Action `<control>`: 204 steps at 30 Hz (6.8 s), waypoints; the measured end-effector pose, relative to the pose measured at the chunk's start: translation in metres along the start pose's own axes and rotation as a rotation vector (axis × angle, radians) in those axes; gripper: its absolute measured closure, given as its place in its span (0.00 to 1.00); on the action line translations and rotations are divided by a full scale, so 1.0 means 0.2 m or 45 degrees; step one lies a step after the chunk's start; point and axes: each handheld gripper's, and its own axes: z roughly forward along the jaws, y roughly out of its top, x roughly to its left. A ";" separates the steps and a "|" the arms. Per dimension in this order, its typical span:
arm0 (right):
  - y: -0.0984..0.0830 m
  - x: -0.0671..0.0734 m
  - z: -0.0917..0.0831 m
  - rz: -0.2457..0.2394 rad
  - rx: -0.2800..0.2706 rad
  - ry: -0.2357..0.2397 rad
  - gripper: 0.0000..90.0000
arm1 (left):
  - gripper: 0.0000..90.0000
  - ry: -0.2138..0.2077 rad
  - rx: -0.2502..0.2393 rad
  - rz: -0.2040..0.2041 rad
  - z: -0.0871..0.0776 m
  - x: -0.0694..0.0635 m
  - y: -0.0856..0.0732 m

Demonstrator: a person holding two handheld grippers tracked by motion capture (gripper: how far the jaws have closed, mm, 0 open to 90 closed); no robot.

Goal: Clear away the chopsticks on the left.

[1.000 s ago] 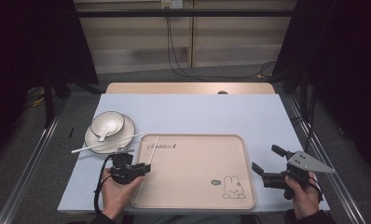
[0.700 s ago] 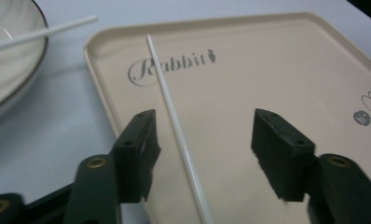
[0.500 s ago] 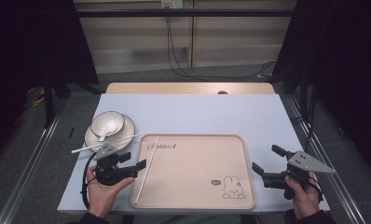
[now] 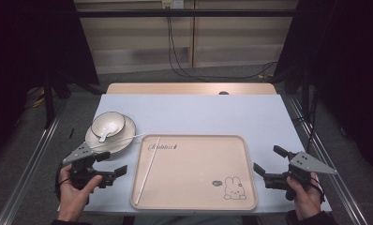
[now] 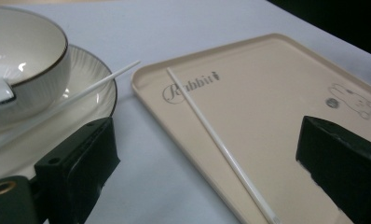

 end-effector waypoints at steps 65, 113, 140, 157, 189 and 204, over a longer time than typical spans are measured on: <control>-0.01 0.00 -0.01 0.005 0.011 -0.003 0.02 | 0.87 -0.034 0.489 0.473 0.15 0.65 0.09; 0.00 0.00 -0.01 0.012 0.002 -0.017 0.02 | 0.94 -0.045 0.315 0.152 -0.06 0.40 0.12; 0.00 0.00 0.00 0.009 0.003 -0.010 0.02 | 0.94 0.116 0.183 -0.054 -0.11 0.01 0.09; 0.00 0.00 0.00 0.002 0.007 -0.003 0.02 | 0.94 0.221 0.137 -0.183 -0.01 -0.25 0.03; 0.00 0.00 0.00 -0.007 0.006 0.008 0.02 | 0.94 0.311 0.319 -0.347 0.47 -0.39 0.02; 0.00 0.01 0.01 -0.010 0.004 0.007 0.02 | 0.94 0.351 0.379 -0.413 0.55 -0.36 -0.03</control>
